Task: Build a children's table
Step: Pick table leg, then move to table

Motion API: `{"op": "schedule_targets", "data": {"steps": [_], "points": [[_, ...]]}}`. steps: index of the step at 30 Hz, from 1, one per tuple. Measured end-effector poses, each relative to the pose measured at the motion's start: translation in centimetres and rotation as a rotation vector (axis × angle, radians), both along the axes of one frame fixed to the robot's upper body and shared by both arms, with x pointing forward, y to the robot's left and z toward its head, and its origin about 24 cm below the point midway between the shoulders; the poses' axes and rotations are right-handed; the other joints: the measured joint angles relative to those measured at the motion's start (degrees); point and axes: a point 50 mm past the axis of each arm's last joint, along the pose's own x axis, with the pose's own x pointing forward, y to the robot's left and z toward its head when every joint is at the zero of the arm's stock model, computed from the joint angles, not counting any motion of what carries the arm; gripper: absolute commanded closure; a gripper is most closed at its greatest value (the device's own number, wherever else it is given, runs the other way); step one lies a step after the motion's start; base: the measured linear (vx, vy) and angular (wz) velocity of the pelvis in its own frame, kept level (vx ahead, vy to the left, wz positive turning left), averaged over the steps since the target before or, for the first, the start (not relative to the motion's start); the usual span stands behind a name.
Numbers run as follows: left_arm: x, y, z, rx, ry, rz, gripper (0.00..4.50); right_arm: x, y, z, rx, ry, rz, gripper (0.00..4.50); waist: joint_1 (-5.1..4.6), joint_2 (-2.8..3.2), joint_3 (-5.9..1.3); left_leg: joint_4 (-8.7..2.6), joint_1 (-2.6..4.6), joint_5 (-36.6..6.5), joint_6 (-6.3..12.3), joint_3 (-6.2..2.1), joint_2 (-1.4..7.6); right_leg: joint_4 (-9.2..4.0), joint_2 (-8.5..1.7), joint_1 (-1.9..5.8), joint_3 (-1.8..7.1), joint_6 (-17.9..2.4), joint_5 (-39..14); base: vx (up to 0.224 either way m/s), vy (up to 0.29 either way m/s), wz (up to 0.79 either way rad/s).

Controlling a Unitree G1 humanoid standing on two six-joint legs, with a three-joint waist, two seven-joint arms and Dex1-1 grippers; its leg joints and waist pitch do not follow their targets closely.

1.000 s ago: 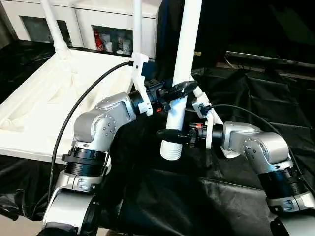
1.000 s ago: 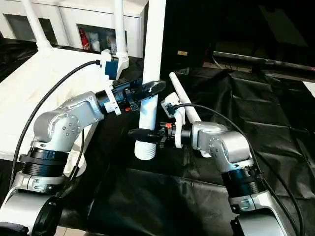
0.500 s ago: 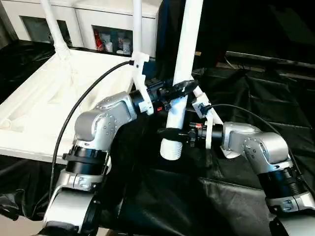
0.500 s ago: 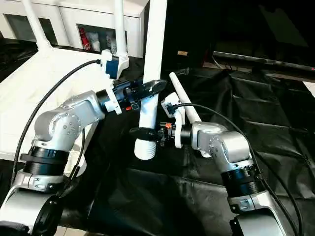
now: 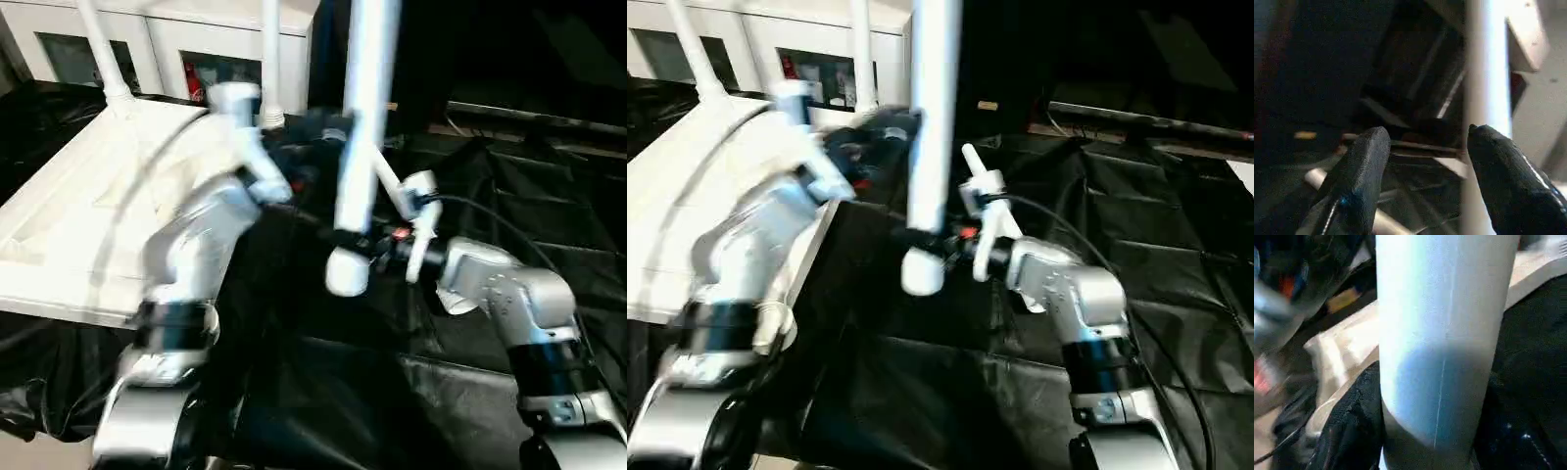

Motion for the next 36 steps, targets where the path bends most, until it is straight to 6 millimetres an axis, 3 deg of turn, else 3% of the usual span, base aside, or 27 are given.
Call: {"op": "schedule_targets", "data": {"steps": [4, 7, 13, 16, 23, 28, 31, 33, 34, 36], "points": [[-0.1, 2.2, -1.6, 0.275, -0.025, 0.218, 1.54, 0.2, -1.0, 0.5, -0.096, -0.110, -0.180, 2.61, -0.05, 0.20, -0.04, -0.01, 0.01, 0.01, -0.04, -0.02, 0.00, -0.03, 0.00, 0.02, -0.01, 0.09, 0.04, 0.000, 0.000, 0.00], [-0.6, 3.6, -3.8, 0.400, -0.004, 0.366, 1.54, 0.0, -2.0, -0.7, -0.232, -0.184, -0.354, 2.61, -0.28, 0.25, -0.06, -0.01, 0.01, 0.01, -0.06, -0.02, -0.01, -0.14, 0.00, 0.05, 0.01, 0.23, 0.11, 0.000, 0.000, 0.00], [-1.8, 5.6, -5.8, 0.506, -0.018, 0.557, 1.54, -1.5, -2.1, -4.1, -0.256, -0.108, -0.499, 2.61, -1.36, 0.30, -0.05, -0.18, 0.00, 0.02, -0.07, -0.02, -0.03, -0.32, 0.00, 0.00, 0.02, 0.36, 0.25, 0.000, 0.000, 0.00], [-2.4, 6.1, -7.0, 0.526, 0.011, 0.600, 1.54, -1.9, -2.5, -4.6, -0.253, -0.114, -0.540, 2.61, -1.39, 0.30, -0.04, -0.25, -0.05, 0.02, -0.05, 0.01, -0.04, -0.49, 0.00, -0.01, 0.07, 0.37, 0.37, 0.000, 0.000, 0.00], [-3.0, 5.8, -7.5, 0.508, 0.000, 0.641, 1.54, -2.3, -2.9, -4.5, -0.209, -0.171, -0.595, 2.61, -0.23, 0.53, -0.18, 0.48, -0.70, -0.14, 1.63, 0.08, -0.27, -2.00, -0.38, 0.38, 0.17, 0.86, 1.25, 0.000, 0.029, -0.01], [-3.2, 6.0, -7.5, 0.505, -0.008, 0.659, 1.54, -2.3, -2.3, -4.7, -0.172, -0.159, -0.611, 2.61, -0.38, 0.57, -0.19, 0.44, -0.83, -0.36, 3.71, 1.71, -1.63, -2.44, -2.37, 0.30, 0.45, 0.78, 1.48, -0.015, 0.103, 0.04], [-3.3, 6.1, -7.5, 0.505, -0.012, 0.669, 1.54, -2.3, -2.4, -4.7, -0.169, -0.165, -0.618, 2.61, -0.03, 1.00, -0.15, 1.07, -1.04, -0.85, 4.94, 1.94, -2.19, -4.29, -3.22, 1.22, 0.42, 2.89, 2.31, -0.035, 0.135, 0.04], [-3.3, 6.1, -7.5, 0.508, -0.016, 0.671, 1.54, -2.3, -2.3, -4.7, -0.166, -0.166, -0.619, 2.61, -0.64, 1.36, -0.20, 1.03, -0.95, -0.93, 5.85, 2.06, -2.63, -5.43, -3.28, 1.56, 0.18, 3.06, 2.20, -0.044, 0.167, -0.01], [-3.3, 6.4, -7.4, 0.511, -0.016, 0.681, 1.54, -2.3, -2.1, -4.7, -0.157, -0.166, -0.616, 2.61, -1.57, 1.47, -0.18, 0.56, -0.92, -0.57, 6.63, 2.24, -3.19, -4.40, -3.23, 1.33, -0.21, 1.75, 0.56, -0.047, 0.175, 0.02], [-3.3, 6.7, -7.4, 0.514, -0.017, 0.693, 1.54, -2.4, -1.7, -4.8, -0.146, -0.160, -0.609, 2.61, -2.97, 1.44, -0.20, -0.67, -0.81, 0.30, 7.55, 3.14, -3.84, 2.64, -2.60, -0.59, -3.97, 0.36, -1.92, -0.065, 0.134, 0.10]]}}
